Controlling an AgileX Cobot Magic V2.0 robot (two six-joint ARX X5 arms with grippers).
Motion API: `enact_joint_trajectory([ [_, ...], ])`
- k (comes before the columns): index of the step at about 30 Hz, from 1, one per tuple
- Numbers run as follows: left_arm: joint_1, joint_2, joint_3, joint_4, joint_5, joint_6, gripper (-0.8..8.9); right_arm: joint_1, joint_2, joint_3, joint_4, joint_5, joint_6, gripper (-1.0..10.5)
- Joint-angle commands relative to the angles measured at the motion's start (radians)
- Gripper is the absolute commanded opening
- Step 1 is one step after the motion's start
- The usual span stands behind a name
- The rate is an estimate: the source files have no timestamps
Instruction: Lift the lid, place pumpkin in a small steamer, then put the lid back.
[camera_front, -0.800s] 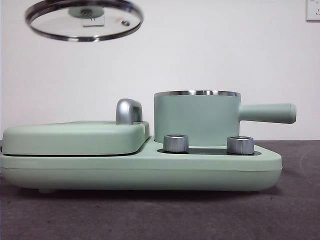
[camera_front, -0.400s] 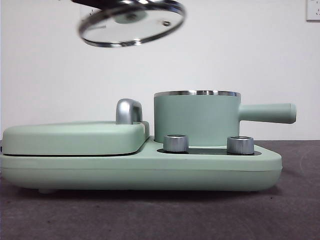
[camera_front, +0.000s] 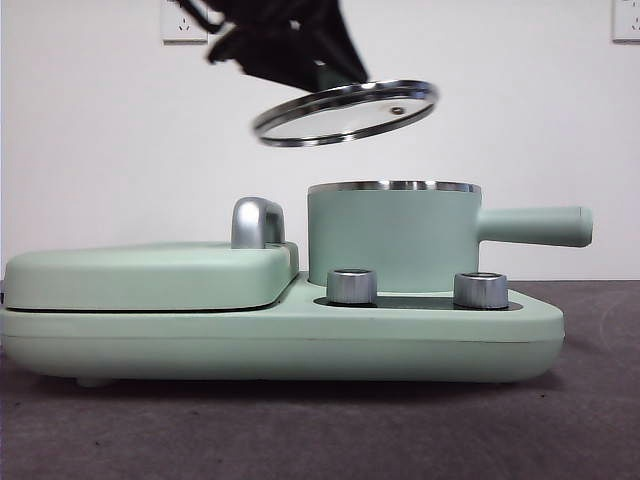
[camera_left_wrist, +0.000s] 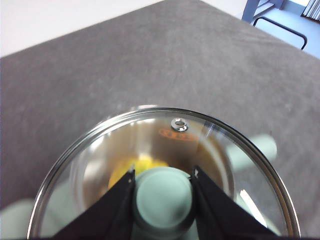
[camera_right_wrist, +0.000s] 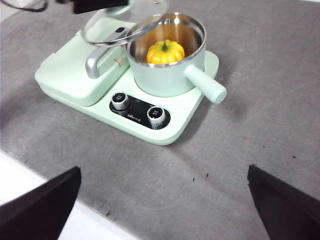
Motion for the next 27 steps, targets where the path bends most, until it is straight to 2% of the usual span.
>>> enact_joint_trajectory([
  [1,-0.017,0.075,0.124,0.005,-0.003,0.009,0.15,0.005,-0.016,0.012,-0.079,0.021,0.010,5.9],
  [5,-0.028,0.173,0.232,-0.052,-0.014,0.045,0.15,0.005,-0.032,0.012,-0.077,0.024,0.010,5.9],
  [8,-0.034,0.219,0.279,-0.082,-0.052,0.071,0.15,0.005,-0.052,0.002,0.014,0.022,0.006,5.9],
  [12,-0.037,0.240,0.283,-0.084,-0.052,0.076,0.15,0.005,-0.060,-0.012,0.089,0.020,-0.039,5.9],
  [27,-0.042,0.277,0.283,-0.089,-0.052,0.087,0.15,0.006,-0.060,-0.020,0.109,-0.008,-0.018,5.9],
])
